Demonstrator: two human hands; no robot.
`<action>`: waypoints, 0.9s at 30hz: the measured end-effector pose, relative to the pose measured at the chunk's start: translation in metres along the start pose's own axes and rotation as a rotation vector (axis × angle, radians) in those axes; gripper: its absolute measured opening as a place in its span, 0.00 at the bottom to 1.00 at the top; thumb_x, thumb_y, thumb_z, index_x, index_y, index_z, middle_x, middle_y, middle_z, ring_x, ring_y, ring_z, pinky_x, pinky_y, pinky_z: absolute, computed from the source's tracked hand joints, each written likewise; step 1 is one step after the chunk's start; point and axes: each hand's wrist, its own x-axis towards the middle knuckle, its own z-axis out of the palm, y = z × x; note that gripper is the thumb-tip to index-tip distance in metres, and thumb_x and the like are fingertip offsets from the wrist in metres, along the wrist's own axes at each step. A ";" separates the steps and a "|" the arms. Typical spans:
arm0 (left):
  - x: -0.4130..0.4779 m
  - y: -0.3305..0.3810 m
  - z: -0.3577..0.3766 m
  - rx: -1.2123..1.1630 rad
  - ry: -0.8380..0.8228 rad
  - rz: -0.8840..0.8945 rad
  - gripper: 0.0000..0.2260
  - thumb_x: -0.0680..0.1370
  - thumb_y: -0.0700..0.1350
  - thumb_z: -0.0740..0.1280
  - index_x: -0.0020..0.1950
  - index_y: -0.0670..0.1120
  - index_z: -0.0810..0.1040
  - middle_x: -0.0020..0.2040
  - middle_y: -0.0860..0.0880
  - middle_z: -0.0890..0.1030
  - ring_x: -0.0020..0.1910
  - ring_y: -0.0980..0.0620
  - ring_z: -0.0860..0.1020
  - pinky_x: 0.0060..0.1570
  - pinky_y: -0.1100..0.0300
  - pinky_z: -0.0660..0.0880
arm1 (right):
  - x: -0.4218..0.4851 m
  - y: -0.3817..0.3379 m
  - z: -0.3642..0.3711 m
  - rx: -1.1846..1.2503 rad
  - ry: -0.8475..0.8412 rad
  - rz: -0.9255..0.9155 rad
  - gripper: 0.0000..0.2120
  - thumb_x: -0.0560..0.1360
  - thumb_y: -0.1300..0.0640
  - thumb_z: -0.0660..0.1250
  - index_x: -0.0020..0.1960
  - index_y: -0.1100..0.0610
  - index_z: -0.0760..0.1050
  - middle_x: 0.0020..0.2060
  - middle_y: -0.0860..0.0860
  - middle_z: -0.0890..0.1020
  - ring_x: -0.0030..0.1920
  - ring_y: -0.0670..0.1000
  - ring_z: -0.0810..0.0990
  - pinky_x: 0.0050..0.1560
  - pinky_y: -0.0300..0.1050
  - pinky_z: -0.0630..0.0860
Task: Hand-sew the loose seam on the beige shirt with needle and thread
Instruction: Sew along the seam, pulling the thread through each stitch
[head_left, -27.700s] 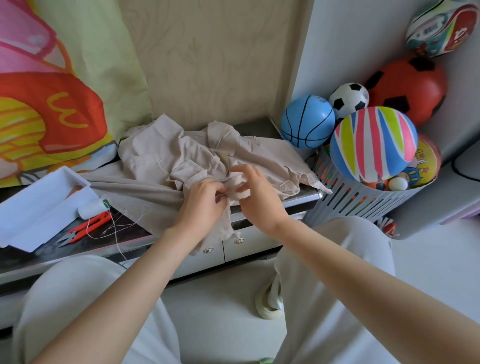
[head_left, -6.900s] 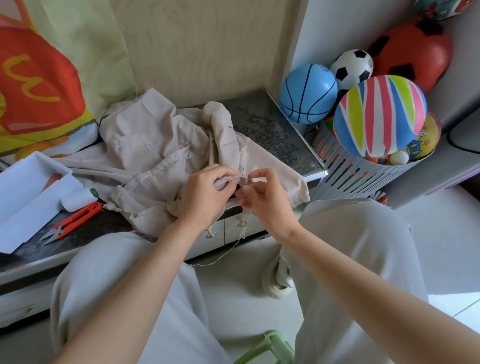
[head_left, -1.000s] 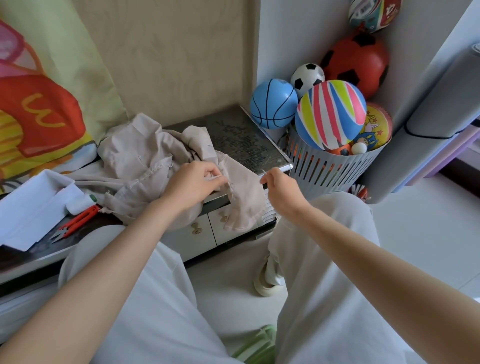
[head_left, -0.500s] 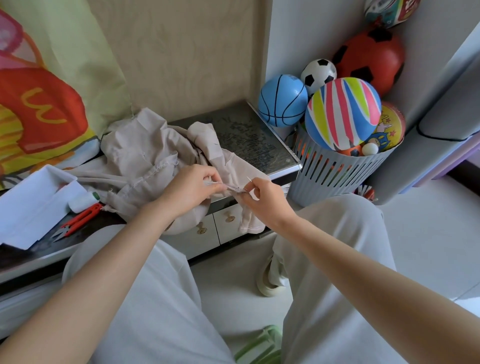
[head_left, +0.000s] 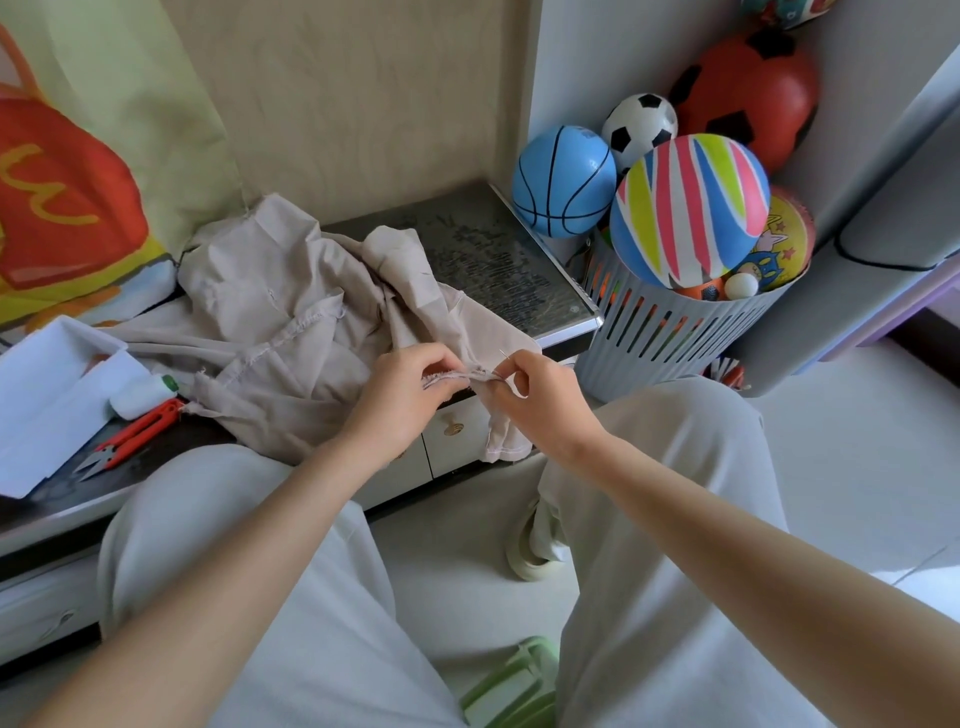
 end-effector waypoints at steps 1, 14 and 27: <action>-0.001 0.001 0.000 -0.057 -0.016 -0.015 0.07 0.74 0.41 0.72 0.39 0.51 0.79 0.35 0.53 0.80 0.33 0.62 0.74 0.36 0.68 0.69 | 0.001 0.001 0.000 0.001 -0.001 0.004 0.07 0.77 0.55 0.65 0.47 0.59 0.77 0.27 0.45 0.65 0.27 0.45 0.64 0.31 0.34 0.65; 0.001 -0.023 -0.002 -0.063 -0.075 0.006 0.11 0.73 0.40 0.72 0.41 0.57 0.79 0.41 0.57 0.82 0.43 0.61 0.78 0.46 0.68 0.71 | 0.005 0.017 0.012 -0.040 -0.061 0.042 0.05 0.76 0.57 0.67 0.47 0.60 0.77 0.26 0.45 0.67 0.27 0.44 0.65 0.30 0.33 0.64; 0.001 -0.038 -0.005 -0.053 -0.131 0.020 0.09 0.74 0.43 0.72 0.40 0.57 0.77 0.36 0.62 0.81 0.38 0.64 0.76 0.43 0.69 0.71 | 0.001 0.018 0.010 -0.081 -0.102 -0.071 0.17 0.80 0.66 0.50 0.66 0.60 0.69 0.52 0.50 0.70 0.53 0.46 0.69 0.52 0.28 0.60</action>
